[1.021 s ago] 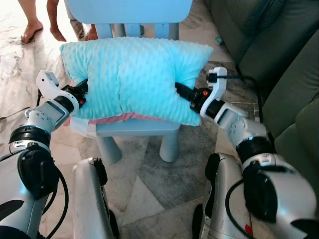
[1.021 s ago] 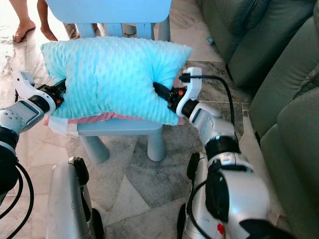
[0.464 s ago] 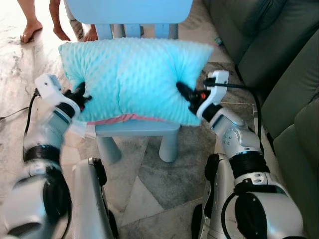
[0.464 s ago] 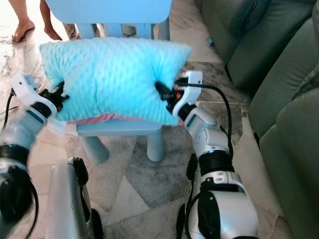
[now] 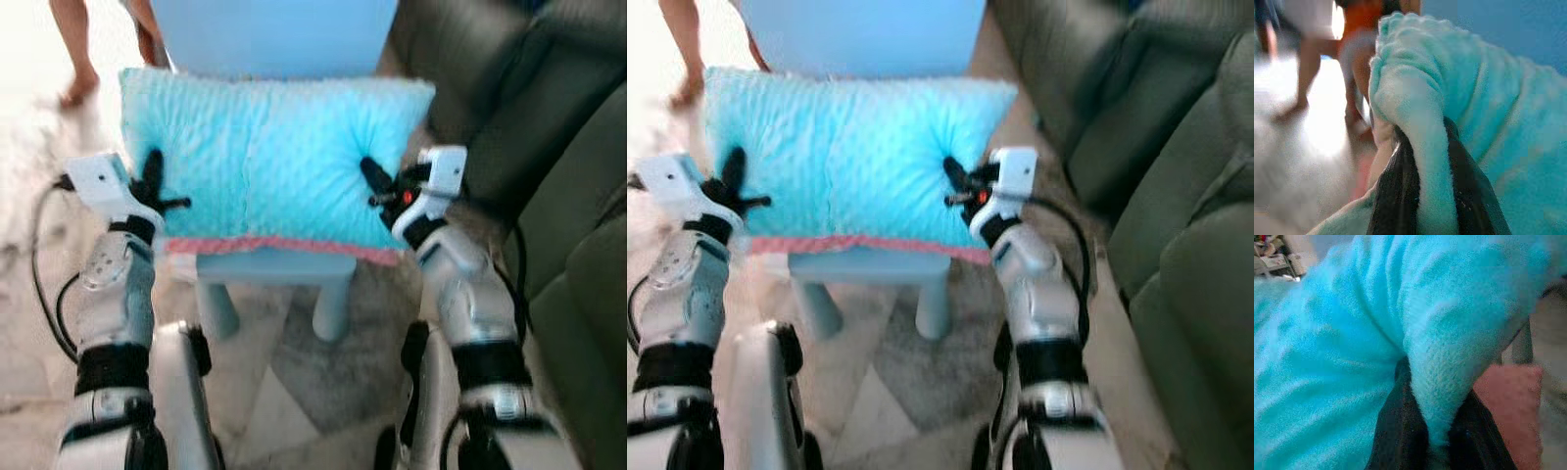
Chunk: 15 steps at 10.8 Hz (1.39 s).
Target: Move the pillow to the sofa
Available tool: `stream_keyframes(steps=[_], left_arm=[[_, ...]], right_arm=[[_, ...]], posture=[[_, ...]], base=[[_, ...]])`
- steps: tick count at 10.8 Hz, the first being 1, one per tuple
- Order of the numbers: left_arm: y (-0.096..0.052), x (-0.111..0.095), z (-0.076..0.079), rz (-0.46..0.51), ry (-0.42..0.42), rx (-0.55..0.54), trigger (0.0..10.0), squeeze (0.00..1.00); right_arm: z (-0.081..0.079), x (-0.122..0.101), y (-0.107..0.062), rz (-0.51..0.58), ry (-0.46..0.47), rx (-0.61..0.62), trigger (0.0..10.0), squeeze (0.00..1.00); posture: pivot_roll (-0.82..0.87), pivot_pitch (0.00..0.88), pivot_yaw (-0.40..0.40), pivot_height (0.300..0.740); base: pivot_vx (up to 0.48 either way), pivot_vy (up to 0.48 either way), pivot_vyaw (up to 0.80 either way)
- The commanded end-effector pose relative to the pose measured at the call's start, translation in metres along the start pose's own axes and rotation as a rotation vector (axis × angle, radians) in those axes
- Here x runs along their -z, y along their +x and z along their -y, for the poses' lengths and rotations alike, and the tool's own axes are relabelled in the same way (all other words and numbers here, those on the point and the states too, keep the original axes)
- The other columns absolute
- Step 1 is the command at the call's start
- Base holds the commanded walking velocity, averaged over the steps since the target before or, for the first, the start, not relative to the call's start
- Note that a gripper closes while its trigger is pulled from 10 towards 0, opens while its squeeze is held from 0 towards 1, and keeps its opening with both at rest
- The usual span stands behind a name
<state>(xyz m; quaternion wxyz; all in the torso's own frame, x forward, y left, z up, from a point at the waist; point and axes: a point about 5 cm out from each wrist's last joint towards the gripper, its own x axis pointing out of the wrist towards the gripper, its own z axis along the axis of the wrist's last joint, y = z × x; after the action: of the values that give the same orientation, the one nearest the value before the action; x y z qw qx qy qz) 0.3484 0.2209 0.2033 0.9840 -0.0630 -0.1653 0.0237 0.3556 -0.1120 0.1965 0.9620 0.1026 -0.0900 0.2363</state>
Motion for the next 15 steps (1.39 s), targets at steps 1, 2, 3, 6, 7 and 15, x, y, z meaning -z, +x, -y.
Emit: stream_keyframes(steps=[1, 2, 3, 6, 7, 15], left_arm=[[-0.005, -0.010, 0.003, 0.071, 0.053, -0.023, 0.0, 0.00], [-0.011, -0.011, 0.002, 0.065, 0.055, -0.066, 0.0, 0.00], [-0.024, -0.009, 0.002, 0.057, 0.071, -0.088, 0.0, 0.00], [-0.075, 0.020, 0.007, -0.062, 0.145, -0.124, 0.0, 0.00], [-0.085, 0.030, 0.007, -0.111, 0.159, -0.119, 0.0, 0.00], [-0.078, 0.041, 0.014, -0.168, 0.152, -0.087, 0.0, 0.00]], right_arm=[[-0.002, -0.005, -0.007, 0.027, -0.035, 0.012, 0.0, 0.00], [-0.002, -0.006, -0.014, 0.031, -0.051, 0.025, 0.0, 0.00], [-0.001, -0.008, -0.023, 0.036, -0.079, 0.050, 0.0, 0.00], [0.005, -0.005, -0.060, 0.014, -0.208, 0.199, 0.0, 0.00], [0.009, 0.006, -0.071, -0.038, -0.213, 0.254, 0.0, 0.00], [0.016, 0.011, -0.081, -0.073, -0.257, 0.390, 0.0, 0.00]], posture=[[-0.07, 0.000, -0.035, 0.380], [-0.08, 0.000, -0.032, 0.380], [-0.08, 0.000, -0.029, 0.380], [-0.10, 0.000, -0.022, 0.380], [-0.10, 0.000, -0.016, 0.380], [-0.12, 0.000, 0.010, 0.380]], base=[[0.000, 0.000, 0.00], [0.000, 0.000, 0.00], [0.000, 0.000, 0.00], [0.000, 0.000, 0.00], [0.000, 0.000, 0.00], [0.000, 0.000, 0.00]])
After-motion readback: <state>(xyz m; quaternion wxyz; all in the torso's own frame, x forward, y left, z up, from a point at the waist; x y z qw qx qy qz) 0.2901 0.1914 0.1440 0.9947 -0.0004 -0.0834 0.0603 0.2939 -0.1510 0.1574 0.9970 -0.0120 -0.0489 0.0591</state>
